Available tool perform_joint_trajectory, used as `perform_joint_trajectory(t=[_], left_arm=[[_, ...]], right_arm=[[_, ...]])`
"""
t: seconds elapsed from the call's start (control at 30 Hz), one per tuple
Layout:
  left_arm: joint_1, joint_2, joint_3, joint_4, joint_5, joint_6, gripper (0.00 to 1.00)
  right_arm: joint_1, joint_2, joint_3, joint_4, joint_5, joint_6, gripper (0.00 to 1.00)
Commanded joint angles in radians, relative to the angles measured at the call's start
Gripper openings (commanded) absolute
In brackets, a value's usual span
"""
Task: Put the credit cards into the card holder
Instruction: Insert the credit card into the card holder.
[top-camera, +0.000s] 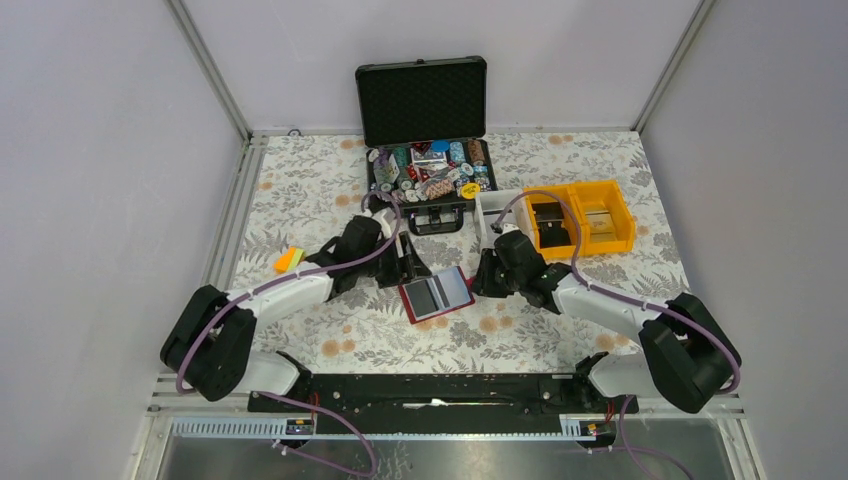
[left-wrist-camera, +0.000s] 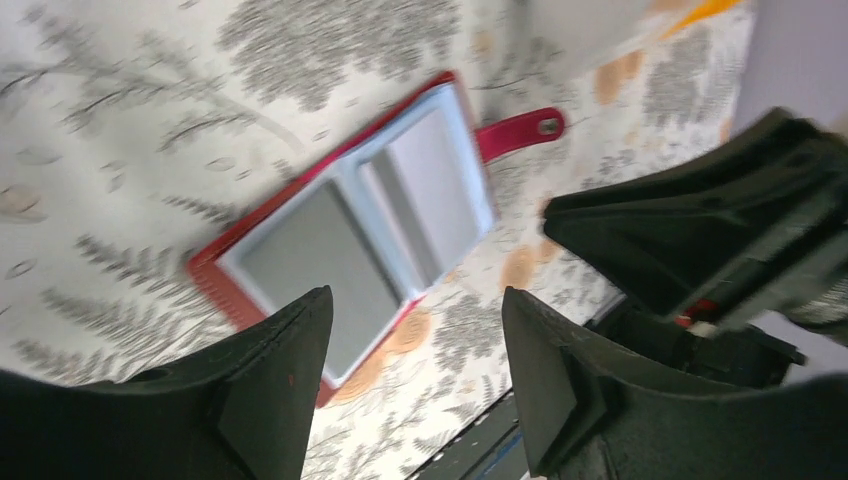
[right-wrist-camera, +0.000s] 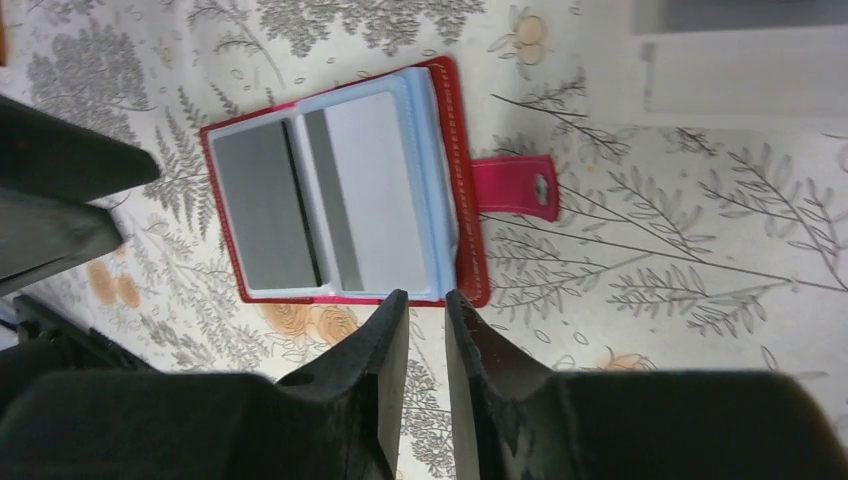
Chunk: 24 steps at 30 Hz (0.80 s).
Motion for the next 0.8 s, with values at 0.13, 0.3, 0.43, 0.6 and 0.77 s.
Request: perform_joint_trajectory(t=[0.13,0.3,0.43,0.6,0.77], left_arm=[[0.034,-0.006,-0.097,-0.005,-0.035,0.002,0.59],[0.040,0.009,-0.115,0.004,-0.040,0.001,0.58],[0.043,0.026,-0.118,0.004,-0.043,0.005,0.57],[0.043,0.047,-0.122,0.004,-0.055,0.013,0.56],[0.043,0.081,-0.127,0.028,-0.042,0.012,0.52]], right_arm=[[0.002,0.081,0.051,0.105,-0.147,-0.054,0.25],[0.003,0.141,0.063,0.109,-0.154,-0.072,0.25],[0.004,0.181,0.069,0.107,-0.147,-0.082,0.25],[0.002,0.201,0.067,0.111,-0.141,-0.086,0.25],[0.003,0.225,0.066,0.131,-0.164,-0.076,0.24]])
